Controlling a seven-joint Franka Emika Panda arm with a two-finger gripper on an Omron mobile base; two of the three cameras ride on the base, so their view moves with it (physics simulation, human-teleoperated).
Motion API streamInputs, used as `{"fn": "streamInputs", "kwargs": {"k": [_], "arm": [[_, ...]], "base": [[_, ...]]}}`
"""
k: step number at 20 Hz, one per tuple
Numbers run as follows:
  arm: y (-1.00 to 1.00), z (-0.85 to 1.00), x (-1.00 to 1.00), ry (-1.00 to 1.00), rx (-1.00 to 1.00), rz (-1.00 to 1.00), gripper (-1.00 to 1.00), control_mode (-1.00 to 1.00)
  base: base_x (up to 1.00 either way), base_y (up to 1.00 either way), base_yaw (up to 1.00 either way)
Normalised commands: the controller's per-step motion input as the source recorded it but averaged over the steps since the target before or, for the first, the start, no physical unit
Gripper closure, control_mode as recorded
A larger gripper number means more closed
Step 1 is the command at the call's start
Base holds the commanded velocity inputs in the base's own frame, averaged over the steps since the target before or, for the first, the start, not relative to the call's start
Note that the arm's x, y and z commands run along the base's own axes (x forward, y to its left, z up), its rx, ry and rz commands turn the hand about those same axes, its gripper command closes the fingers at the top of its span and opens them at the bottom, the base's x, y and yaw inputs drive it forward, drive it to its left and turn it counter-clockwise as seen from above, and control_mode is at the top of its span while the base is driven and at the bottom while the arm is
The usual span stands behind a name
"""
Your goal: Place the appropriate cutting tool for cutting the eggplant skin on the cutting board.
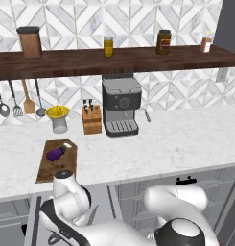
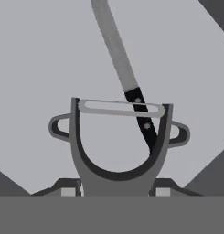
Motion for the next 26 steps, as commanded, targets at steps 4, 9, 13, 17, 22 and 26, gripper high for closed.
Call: {"fn": "streamInputs", "kwargs": {"k": [4, 9, 13, 17, 22, 26], "arm": [[-0.03, 1.00, -0.81, -0.01, -0.09, -0.18, 1.00, -1.00], [-0.16, 1.00, -0.58, -0.08, -0.20, -0.18, 1.00, -1.00], [-0.11, 1.00, -0.29, -0.11, -0.21, -0.17, 1.00, -1.00], [-0.03, 1.00, 0.00, -0.04, -0.15, -0.13, 1.00, -1.00], [0.00, 1.00, 0.22, 0.00, -0.11, -0.11, 1.00, -1.00], [0.02, 0.95, 0.76, 0.09, -0.07, -0.12, 1.00, -1.00]], "base": [[0.00, 0.00, 0.00], [0.00, 0.00, 0.00], [0.00, 0.00, 0.00], [0.00, 0.00, 0.00], [0.00, 0.00, 0.00], [0.00, 0.00, 0.00]]}}
